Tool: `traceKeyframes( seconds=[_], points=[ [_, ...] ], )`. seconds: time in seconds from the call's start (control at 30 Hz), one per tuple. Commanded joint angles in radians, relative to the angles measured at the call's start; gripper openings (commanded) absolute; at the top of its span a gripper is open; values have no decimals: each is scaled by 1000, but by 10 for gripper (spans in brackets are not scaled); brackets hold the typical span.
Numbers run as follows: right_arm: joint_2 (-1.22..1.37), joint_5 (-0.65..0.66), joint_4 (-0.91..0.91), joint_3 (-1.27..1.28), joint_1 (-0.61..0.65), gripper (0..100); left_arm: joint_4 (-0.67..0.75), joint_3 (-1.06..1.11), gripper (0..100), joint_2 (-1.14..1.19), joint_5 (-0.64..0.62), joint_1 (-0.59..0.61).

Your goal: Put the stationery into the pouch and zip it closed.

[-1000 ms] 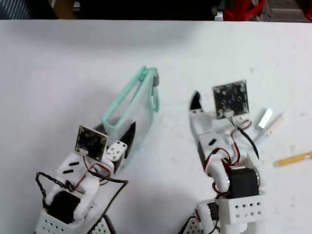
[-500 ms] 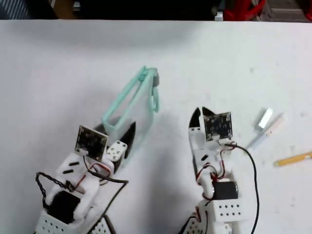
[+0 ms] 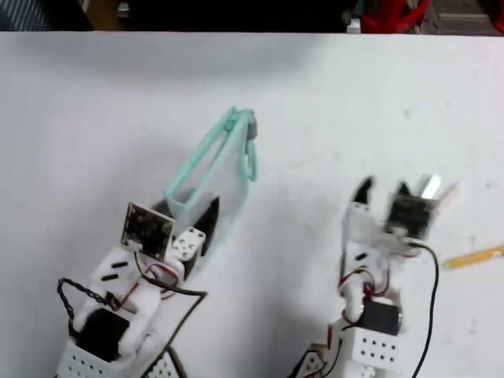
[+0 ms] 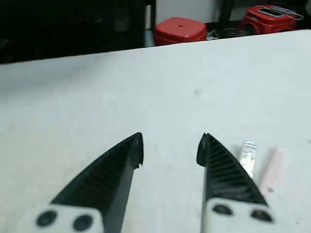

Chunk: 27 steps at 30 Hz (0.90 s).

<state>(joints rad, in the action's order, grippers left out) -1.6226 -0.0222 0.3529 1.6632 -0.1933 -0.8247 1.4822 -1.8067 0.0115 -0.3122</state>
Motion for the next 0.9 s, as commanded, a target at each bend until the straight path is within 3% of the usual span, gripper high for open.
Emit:
traceKeyframes(
  seconds=[0.0, 0.27, 0.6, 0.73, 0.87],
  points=[
    [-10, -52, -13, -18, -81, 173, 12, -8, 140, -15, -2, -1],
    [130, -121, -30, -129, -249, 173, 14, -8, 140, -15, -2, -1],
    [926, -180, -142, -502, -377, 173, 14, -8, 140, -15, -2, -1],
    [1219, -281, 2, -766, -490, 173, 14, -8, 140, -15, -2, -1],
    [1452, -364, 255, -1097, -619, 173, 15, -6, 140, -15, -2, -1]
  ],
)
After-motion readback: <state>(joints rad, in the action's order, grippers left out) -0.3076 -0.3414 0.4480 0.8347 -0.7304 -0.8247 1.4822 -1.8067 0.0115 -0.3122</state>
